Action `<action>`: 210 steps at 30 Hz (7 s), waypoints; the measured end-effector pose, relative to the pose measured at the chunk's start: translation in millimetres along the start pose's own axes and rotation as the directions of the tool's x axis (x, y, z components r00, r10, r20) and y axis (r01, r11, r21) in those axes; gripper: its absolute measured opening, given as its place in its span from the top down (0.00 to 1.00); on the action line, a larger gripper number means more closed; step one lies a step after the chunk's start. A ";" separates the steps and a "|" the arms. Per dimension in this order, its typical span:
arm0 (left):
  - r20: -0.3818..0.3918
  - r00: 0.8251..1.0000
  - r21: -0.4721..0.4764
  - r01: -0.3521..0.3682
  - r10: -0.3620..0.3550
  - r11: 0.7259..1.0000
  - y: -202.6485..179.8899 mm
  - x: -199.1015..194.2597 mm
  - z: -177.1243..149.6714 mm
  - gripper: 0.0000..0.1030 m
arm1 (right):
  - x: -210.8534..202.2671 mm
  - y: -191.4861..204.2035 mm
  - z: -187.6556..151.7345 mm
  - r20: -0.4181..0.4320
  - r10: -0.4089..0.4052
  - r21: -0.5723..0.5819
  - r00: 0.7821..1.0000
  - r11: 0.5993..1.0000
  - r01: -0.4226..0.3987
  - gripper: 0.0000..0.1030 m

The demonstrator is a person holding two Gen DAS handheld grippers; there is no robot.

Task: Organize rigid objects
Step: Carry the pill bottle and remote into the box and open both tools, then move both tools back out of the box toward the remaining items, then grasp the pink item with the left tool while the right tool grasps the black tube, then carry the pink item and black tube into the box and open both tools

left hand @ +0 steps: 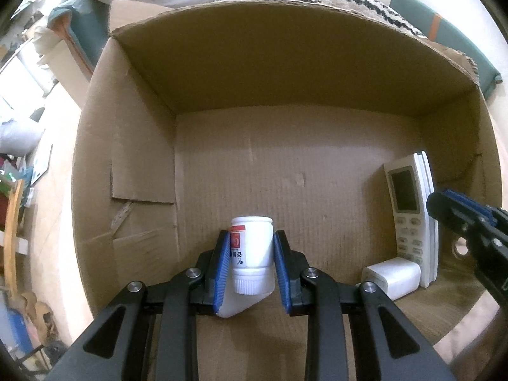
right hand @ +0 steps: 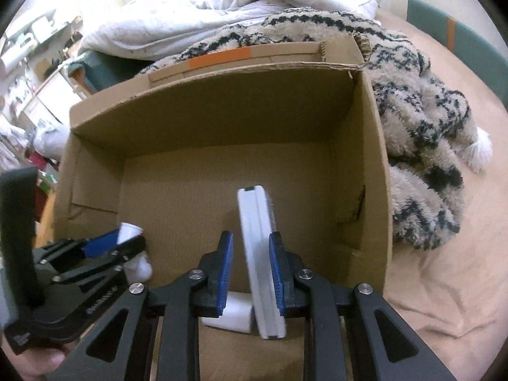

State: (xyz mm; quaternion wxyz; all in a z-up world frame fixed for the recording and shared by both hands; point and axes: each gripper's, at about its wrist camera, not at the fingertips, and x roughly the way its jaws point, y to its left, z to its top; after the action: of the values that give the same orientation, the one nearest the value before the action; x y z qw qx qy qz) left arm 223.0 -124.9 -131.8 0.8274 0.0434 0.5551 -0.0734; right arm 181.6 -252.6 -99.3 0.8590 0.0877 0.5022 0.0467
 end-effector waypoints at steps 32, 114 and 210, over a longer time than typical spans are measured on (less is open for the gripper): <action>0.068 0.996 0.005 0.063 -0.063 0.998 7.4 -59.0 -33.8 0.42 | -41.0 1.9 -4.2 0.127 0.114 0.050 0.985 0.991 -0.121 0.15; -0.287 0.937 -0.022 0.202 -0.200 0.979 50.2 -16.4 -88.8 0.90 | 20.2 -9.4 -116.6 -0.323 0.236 0.317 0.917 0.940 -0.130 0.65; -0.033 0.999 0.100 0.010 -0.007 0.995 12.7 -11.8 1.3 0.88 | 38.7 39.0 -0.6 -0.231 0.104 0.170 0.967 0.983 -0.066 0.81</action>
State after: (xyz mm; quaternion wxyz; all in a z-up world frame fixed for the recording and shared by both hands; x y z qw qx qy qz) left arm 221.9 -111.7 -120.6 0.8147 0.0838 0.5643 -0.1042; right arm 200.4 -207.8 -125.0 0.7796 0.1720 0.5998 0.0531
